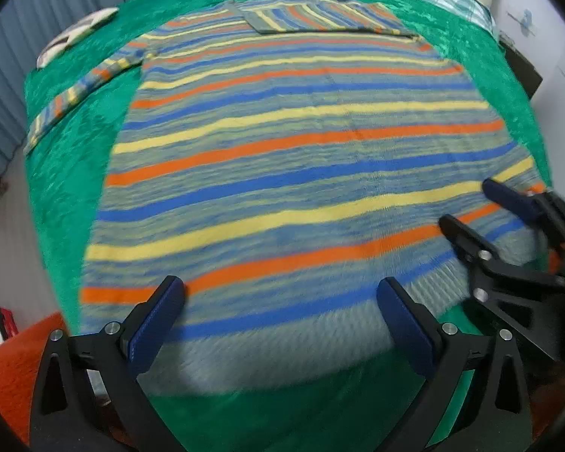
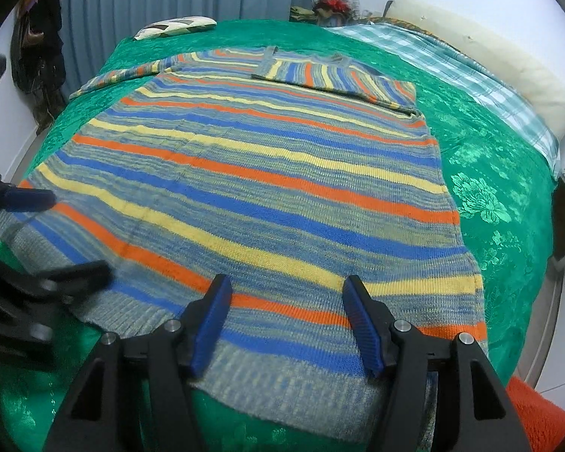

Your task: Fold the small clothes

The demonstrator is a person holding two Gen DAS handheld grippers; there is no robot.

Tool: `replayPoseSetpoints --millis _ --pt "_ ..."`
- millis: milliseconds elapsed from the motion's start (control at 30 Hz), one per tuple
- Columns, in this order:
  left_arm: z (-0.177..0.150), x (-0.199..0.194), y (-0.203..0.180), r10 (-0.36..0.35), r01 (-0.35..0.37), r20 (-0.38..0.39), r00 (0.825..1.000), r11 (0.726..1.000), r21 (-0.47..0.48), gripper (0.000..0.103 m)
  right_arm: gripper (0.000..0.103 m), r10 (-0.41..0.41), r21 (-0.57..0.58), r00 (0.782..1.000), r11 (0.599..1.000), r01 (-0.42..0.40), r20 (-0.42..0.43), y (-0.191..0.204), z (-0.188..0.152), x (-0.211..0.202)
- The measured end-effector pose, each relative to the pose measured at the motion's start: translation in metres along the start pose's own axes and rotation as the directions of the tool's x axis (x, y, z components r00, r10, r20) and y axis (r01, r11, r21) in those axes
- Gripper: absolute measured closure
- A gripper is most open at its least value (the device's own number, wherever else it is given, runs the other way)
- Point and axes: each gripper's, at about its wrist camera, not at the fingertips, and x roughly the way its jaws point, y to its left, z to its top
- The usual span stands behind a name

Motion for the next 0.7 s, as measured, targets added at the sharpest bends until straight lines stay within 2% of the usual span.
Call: replayPoseSetpoints --millis 133,200,267,300,367,400,433,500,533,567,600,667,700 --pt "0.016 -0.035 0.053 -0.084 0.089 0.08 0.993 0.994 -0.066 0.001 0.041 0.0 -0.001 1.0 1.0 0.0 0.005 0.0 0.0 0.0" --pt "0.037 -0.045 0.097 -0.07 0.084 0.124 0.99 0.99 -0.113 0.001 0.041 -0.001 -0.001 1.0 1.0 0.001 0.007 0.0 -0.001 0.0" --pt "0.06 -0.049 0.152 -0.035 0.071 0.173 0.984 0.976 -0.205 0.001 0.04 -0.002 -0.004 1.0 1.0 0.002 0.009 0.0 0.0 0.0" --pt "0.071 -0.045 0.186 -0.025 0.078 0.194 0.981 0.96 -0.271 0.001 0.04 -0.002 -0.006 1.0 1.0 0.003 0.01 0.0 0.0 0.0" --pt "0.087 -0.029 0.251 0.002 0.082 0.191 0.982 0.898 -0.431 0.001 0.039 -0.001 -0.008 1.0 1.0 0.001 0.01 0.0 0.0 0.001" --pt "0.092 -0.015 0.296 0.014 0.089 0.182 0.983 0.833 -0.547 0.002 0.039 0.0 -0.009 1.0 1.0 0.0 0.009 0.0 0.0 0.001" --pt "0.094 -0.005 0.32 0.015 0.099 0.179 0.984 0.788 -0.608 0.002 0.038 0.0 -0.009 1.0 1.0 0.0 0.009 0.0 0.001 0.001" --pt "0.095 0.013 0.36 -0.002 0.127 0.179 0.984 0.714 -0.689 0.007 0.037 -0.001 -0.009 1.0 1.0 0.001 0.007 0.0 0.001 0.002" --pt "0.096 0.02 0.372 -0.007 0.131 0.174 0.985 0.689 -0.713 0.011 0.037 -0.002 -0.009 1.0 1.0 0.002 0.007 0.0 0.001 0.002" --pt "0.098 0.03 0.382 -0.016 0.131 0.162 0.987 0.672 -0.729 0.016 0.036 -0.005 -0.009 1.0 1.0 0.005 0.006 0.0 0.002 0.003" --pt "0.1 0.037 0.385 -0.03 0.136 0.156 0.987 0.669 -0.731 0.019 0.035 -0.008 -0.01 1.0 1.0 0.008 0.005 0.0 0.002 0.003" --pt "0.105 0.046 0.383 -0.054 0.147 0.151 0.987 0.679 -0.72 0.023 0.033 -0.014 -0.01 1.0 1.0 0.014 0.003 0.0 0.003 0.004" --pt "0.108 0.049 0.379 -0.064 0.149 0.145 0.987 0.69 -0.709 0.031 0.032 -0.016 -0.009 1.0 1.0 0.016 0.002 0.0 0.003 0.005"
